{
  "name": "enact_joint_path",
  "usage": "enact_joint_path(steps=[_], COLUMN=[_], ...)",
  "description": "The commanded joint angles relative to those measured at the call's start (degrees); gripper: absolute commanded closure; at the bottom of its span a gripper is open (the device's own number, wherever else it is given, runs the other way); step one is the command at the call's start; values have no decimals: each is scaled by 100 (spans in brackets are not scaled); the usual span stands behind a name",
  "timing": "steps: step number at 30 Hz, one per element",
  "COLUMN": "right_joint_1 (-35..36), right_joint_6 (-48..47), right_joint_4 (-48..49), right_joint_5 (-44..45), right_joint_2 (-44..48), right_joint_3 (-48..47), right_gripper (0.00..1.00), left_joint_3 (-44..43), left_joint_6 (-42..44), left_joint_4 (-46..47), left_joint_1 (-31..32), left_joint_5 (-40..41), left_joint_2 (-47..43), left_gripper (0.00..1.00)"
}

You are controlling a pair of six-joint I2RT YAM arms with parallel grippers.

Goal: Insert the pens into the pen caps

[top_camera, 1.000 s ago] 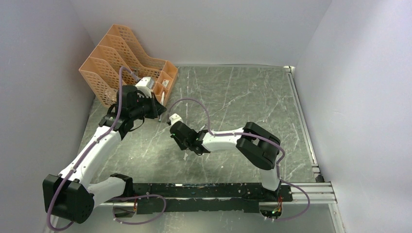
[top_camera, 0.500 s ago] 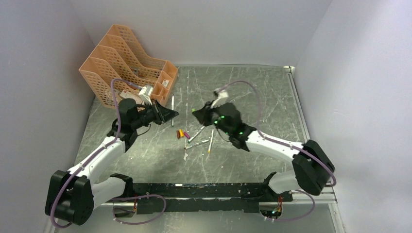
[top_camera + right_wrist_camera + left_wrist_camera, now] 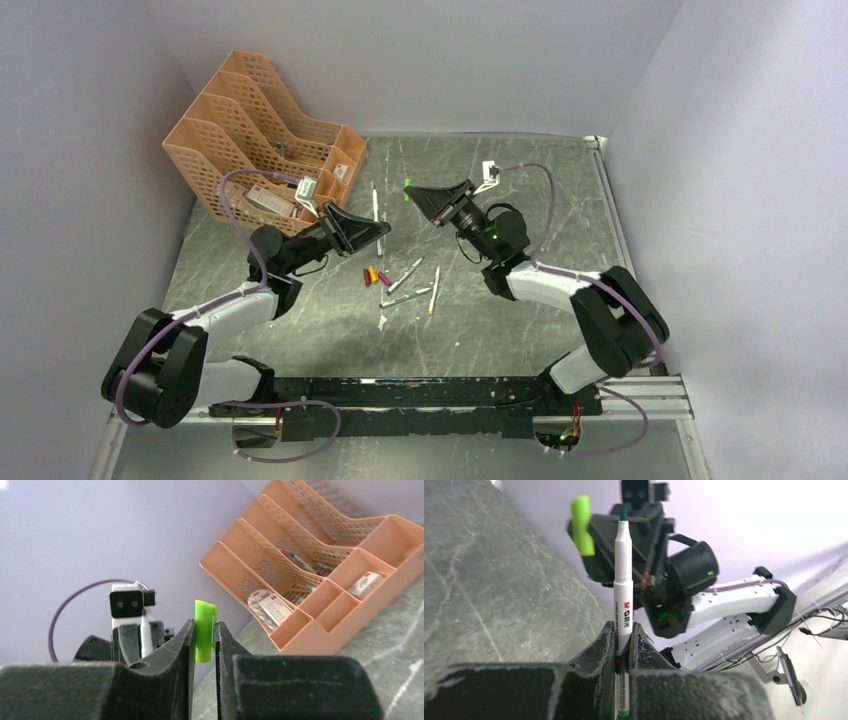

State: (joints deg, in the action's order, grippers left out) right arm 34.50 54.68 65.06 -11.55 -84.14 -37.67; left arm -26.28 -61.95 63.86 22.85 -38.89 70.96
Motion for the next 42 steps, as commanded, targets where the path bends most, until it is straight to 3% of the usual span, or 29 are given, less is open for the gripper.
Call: enact_joint_path(steps=[1, 11, 21, 42], right_joint_1=[-93, -86, 3, 57], right_joint_6=[850, 587, -138, 43], right_joint_4=[1621, 1299, 187, 446], right_joint_5=[-346, -549, -804, -919], right_joint_2=[-462, -503, -230, -204], right_joint_3=[-349, -822, -1135, -701], right_gripper=[100, 100, 100, 100], left_joint_3=[-70, -184, -352, -499], left_joint_6=[-109, 66, 144, 380], left_joint_4=[776, 336, 254, -67], left_joint_1=[303, 608, 757, 800], left_joint_5=[184, 197, 57, 255], left_joint_2=[101, 97, 307, 277], left_gripper=[93, 93, 93, 93])
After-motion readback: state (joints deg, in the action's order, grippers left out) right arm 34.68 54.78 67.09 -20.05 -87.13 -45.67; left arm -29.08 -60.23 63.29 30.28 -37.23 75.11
